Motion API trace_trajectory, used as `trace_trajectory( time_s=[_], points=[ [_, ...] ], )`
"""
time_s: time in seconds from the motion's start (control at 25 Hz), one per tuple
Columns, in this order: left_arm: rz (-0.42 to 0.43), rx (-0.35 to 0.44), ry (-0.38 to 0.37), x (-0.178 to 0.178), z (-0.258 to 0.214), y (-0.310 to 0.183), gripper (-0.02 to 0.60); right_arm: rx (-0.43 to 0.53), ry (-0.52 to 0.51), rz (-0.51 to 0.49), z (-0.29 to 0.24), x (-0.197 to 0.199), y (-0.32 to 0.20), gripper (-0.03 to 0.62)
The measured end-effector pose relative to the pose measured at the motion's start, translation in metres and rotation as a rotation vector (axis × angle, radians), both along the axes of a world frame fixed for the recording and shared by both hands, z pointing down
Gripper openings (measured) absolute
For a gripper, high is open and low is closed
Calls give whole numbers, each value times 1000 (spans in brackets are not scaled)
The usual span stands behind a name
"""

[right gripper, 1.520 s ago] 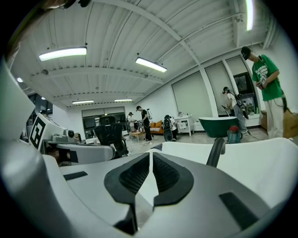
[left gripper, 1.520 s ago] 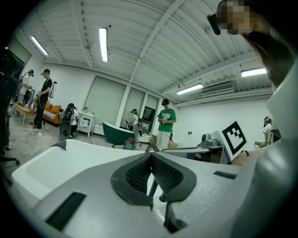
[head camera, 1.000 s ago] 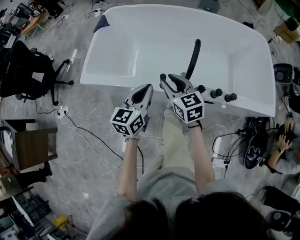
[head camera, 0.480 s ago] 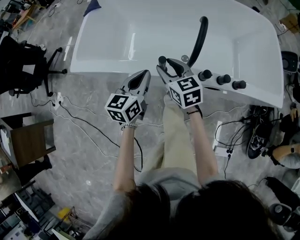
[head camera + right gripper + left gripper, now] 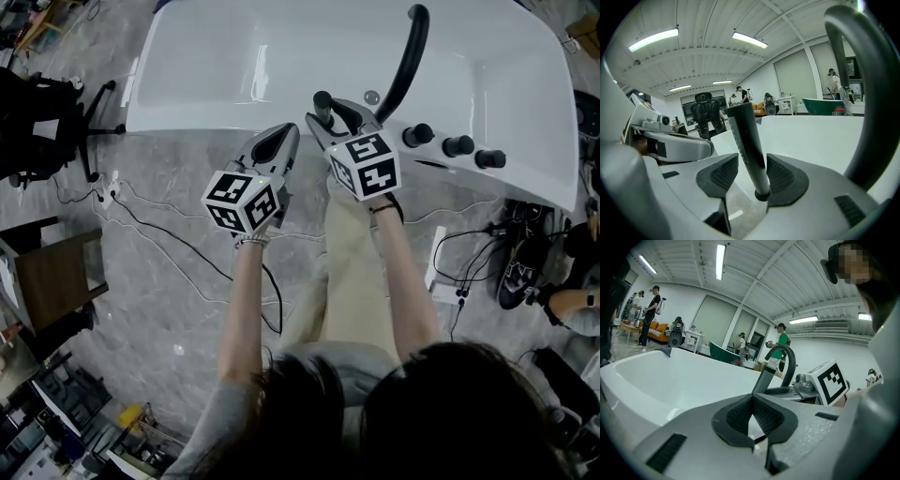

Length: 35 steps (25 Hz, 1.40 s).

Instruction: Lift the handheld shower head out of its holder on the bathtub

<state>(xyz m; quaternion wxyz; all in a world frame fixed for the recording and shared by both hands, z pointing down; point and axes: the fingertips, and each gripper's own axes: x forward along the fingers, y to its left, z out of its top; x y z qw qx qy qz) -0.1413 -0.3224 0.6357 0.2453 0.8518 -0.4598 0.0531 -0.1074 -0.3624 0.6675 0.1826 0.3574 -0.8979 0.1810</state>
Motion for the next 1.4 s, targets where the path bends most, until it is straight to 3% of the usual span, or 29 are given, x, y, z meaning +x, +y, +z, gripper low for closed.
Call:
trace_trajectory(
  time_s=[0.56,1.0,1.4],
  points=[
    [-17,-33,30,-1,24,-8,6,-9,61,35,27,-4,-12,152],
    [-28,-38,49,0,19,-11,6,-5,112,43,26,-1,-11,135],
    [-42,-36,60,0,-2,-10,6,-13,92,68,3,6,-6,133]
  ],
)
